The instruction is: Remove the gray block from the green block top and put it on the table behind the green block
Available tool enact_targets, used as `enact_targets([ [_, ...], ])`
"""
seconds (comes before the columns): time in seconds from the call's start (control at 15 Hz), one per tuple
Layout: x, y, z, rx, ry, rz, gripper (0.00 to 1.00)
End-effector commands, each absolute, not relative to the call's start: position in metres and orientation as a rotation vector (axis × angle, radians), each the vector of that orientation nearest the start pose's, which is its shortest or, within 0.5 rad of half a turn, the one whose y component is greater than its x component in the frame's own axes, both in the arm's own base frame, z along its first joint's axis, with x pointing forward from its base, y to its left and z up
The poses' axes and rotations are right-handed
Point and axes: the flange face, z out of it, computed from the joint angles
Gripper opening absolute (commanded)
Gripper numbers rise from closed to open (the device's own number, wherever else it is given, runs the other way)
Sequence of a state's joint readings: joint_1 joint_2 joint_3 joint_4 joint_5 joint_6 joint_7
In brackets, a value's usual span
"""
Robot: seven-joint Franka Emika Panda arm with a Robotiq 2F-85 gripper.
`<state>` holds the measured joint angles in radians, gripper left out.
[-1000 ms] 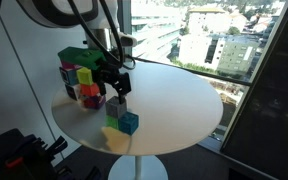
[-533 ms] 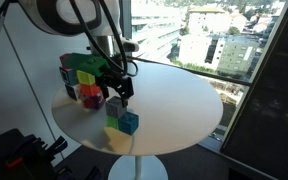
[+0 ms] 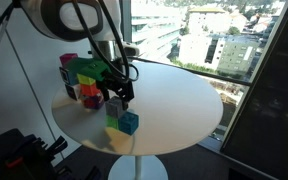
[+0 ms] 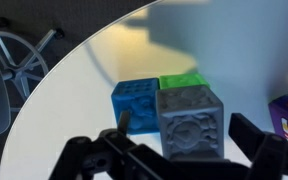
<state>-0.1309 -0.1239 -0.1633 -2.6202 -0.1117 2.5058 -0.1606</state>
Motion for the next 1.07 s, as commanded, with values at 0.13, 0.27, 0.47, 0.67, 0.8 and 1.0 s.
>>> enact_targets([
  [0.13, 0.415, -0.126, 0.291, -3.189, 0.054, 0.001, 0.56],
  [0.27, 0.416, -0.126, 0.293, -3.193, 0.063, 0.013, 0.4],
  [0.47, 0.418, -0.125, 0.301, -3.19, 0.07, 0.014, 0.31],
  [0.67, 0.423, -0.125, 0.308, -3.193, 0.074, 0.014, 0.31],
  [0.8, 0.429, -0.125, 0.312, -3.194, 0.076, 0.017, 0.31],
  [1.0, 0.438, -0.123, 0.315, -3.199, 0.073, 0.016, 0.31],
])
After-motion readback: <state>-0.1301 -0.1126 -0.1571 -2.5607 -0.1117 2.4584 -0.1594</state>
